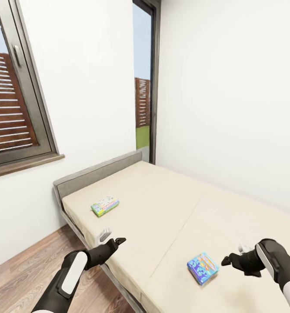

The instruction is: Put all the toys in the child's room - the three board games (two on the bed and one on the table), the two jigsaw puzzles on the table, and the tennis ball on the table - inside the toy box on the table in the child's room.

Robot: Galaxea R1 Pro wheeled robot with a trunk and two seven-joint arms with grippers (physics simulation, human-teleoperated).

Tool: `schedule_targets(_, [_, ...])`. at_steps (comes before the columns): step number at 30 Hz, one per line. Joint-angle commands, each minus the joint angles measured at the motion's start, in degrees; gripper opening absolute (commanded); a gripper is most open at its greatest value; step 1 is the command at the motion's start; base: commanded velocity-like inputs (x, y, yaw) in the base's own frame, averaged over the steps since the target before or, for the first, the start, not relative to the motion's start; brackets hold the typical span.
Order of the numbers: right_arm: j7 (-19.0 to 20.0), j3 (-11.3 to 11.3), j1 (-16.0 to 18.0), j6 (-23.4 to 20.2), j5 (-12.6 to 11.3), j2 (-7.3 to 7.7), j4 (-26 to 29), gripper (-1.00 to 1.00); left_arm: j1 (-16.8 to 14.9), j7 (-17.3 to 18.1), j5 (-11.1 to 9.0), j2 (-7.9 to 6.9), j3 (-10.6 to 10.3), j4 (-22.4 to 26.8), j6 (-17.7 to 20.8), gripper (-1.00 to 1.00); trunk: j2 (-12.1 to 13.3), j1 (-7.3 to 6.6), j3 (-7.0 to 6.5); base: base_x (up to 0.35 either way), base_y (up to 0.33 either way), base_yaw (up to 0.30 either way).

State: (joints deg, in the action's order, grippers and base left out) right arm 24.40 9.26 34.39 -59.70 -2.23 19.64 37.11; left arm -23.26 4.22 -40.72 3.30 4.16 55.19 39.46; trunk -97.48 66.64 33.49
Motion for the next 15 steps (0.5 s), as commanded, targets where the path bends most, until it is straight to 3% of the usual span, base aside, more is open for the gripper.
schedule_targets(1, [-0.1,0.1,0.1,-0.3,-0.2,-0.01,-0.8,1.00,0.0,0.3,0.1,0.05,0.3,0.0,0.4,1.00,0.0,-0.01,0.12,0.000,0.000,0.000])
schedule_targets(11, [-0.1,0.2,0.9,-0.3,-0.2,-0.21,-4.1,1.00,0.1,0.4,0.0,-0.82,0.5,-0.5,-0.2,1.00,0.0,-0.01,0.90,0.000,0.000,0.000])
schedule_targets(14, [-0.1,0.2,1.7,-0.3,-0.3,-0.18,-4.6,1.00,1.0,0.8,-0.5,-2.35,1.0,-0.5,-1.3,1.00,0.0,-0.01,1.17,0.000,0.000,0.000])
schedule_targets(15, [-0.1,0.2,2.4,-0.3,-0.3,-0.08,-4.7,1.00,2.0,1.8,-1.2,-3.58,2.6,-0.3,-2.4,1.00,0.0,-0.01,1.26,0.000,0.000,0.000])
